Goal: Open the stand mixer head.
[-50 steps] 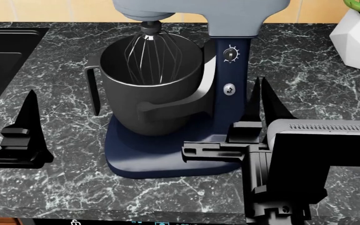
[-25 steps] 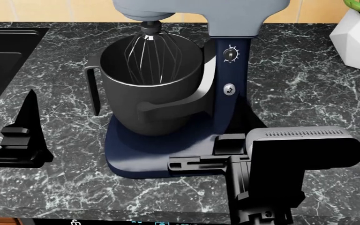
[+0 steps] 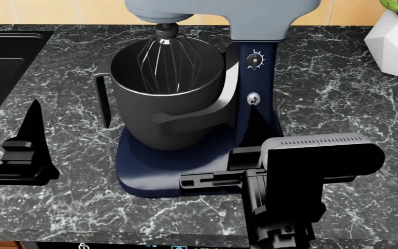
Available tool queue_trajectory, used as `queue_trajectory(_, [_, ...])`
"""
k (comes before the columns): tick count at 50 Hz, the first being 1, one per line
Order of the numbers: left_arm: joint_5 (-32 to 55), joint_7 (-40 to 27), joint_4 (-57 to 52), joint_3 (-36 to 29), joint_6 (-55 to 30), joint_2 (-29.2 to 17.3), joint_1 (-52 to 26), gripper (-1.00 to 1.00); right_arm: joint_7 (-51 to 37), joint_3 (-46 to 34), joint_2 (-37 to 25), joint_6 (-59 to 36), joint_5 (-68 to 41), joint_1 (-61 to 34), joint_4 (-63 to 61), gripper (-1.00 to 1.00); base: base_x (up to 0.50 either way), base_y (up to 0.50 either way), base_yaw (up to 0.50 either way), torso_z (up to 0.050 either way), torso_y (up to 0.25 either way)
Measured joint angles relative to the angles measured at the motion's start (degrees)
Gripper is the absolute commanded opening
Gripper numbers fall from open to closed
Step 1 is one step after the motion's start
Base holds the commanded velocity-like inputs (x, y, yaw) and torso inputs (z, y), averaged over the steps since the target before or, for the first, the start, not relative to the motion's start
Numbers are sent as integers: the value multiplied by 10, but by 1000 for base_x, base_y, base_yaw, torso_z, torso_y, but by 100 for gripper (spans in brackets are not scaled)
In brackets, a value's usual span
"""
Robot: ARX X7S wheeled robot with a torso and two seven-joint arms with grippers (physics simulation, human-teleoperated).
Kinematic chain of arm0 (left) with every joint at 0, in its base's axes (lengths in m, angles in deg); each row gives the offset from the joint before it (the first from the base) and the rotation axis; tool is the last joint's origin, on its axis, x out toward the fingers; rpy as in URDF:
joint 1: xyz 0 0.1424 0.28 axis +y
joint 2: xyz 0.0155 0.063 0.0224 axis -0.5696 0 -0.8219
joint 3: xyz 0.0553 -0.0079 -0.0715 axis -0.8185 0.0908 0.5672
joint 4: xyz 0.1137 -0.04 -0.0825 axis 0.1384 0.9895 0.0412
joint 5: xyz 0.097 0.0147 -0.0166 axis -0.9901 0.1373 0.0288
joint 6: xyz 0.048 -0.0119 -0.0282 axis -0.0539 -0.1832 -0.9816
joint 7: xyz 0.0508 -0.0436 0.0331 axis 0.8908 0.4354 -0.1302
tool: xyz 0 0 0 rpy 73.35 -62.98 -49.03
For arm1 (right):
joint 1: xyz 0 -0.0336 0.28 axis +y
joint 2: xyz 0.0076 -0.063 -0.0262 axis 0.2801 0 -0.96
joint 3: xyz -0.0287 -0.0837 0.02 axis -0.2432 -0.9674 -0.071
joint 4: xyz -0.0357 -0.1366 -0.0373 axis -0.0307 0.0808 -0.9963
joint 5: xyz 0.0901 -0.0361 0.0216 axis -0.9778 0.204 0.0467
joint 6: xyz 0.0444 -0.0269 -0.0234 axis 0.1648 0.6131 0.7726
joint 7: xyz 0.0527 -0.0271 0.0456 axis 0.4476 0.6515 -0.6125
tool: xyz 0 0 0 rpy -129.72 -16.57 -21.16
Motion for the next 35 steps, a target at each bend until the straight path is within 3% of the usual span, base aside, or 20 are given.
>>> queue_trajectory(35, [7, -6, 6, -1, 5, -6, -3, 100, 20, -14, 1, 34, 10, -45, 124, -100, 0, 0, 0, 0, 0])
